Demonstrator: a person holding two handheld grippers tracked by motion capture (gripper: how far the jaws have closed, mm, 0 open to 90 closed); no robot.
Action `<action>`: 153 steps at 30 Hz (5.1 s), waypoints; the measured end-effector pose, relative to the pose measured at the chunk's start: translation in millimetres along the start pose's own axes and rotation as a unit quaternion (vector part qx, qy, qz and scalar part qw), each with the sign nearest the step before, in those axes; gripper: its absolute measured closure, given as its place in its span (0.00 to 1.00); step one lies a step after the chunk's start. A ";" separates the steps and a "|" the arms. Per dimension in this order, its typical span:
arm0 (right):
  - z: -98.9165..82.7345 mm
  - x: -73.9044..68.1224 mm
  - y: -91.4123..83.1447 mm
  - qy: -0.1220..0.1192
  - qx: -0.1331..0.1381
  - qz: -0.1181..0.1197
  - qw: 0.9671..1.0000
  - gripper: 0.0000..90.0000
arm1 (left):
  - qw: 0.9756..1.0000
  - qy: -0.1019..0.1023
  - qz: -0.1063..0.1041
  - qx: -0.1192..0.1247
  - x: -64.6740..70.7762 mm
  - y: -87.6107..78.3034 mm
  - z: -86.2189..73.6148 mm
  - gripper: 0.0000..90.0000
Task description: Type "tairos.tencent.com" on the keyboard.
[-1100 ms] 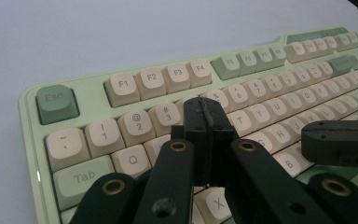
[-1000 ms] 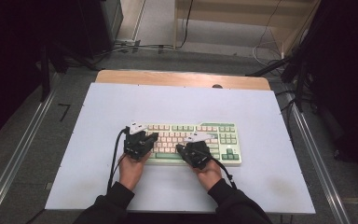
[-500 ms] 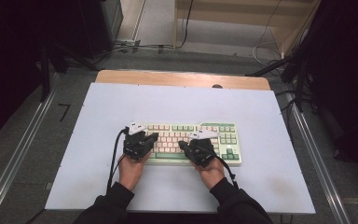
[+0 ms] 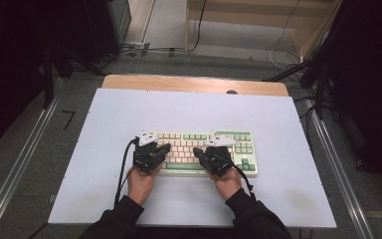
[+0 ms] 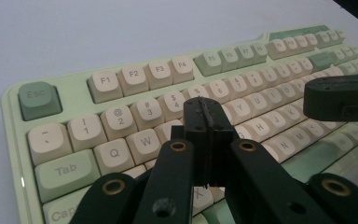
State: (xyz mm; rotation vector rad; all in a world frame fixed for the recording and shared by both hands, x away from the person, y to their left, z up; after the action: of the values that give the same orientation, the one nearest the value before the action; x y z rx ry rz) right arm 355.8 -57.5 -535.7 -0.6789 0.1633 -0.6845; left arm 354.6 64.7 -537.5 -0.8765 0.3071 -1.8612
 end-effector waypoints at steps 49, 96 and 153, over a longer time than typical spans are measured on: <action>0.6 1.5 -3.0 0.004 0.002 -0.001 1.000 0.98 | 1.000 0.003 0.001 -0.009 3.8 0.8 -12.1 1.00; -2.4 -2.5 0.8 -0.003 -0.006 0.003 1.000 0.98 | 1.000 -0.004 0.029 0.001 -11.4 17.2 1.5 1.00; -5.0 -8.5 5.6 -0.009 -0.012 0.008 1.000 0.97 | 1.000 -0.010 0.012 0.011 -7.1 0.8 4.6 1.00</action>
State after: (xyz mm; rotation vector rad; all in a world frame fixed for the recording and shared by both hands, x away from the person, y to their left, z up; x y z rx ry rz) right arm 350.4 -51.6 -543.7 -0.7054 0.1603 -0.6621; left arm 359.9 71.3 -537.7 -0.8720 0.2837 -1.8306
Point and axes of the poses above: each handheld gripper's, and its own axes: y roughly forward along the jaws, z roughly out of its top, x roughly to its right, the point moved 10 cm from there along y, roughly forward along the jaws, and after that the axes turned 15 degrees about -y, right-handed, at the moved point
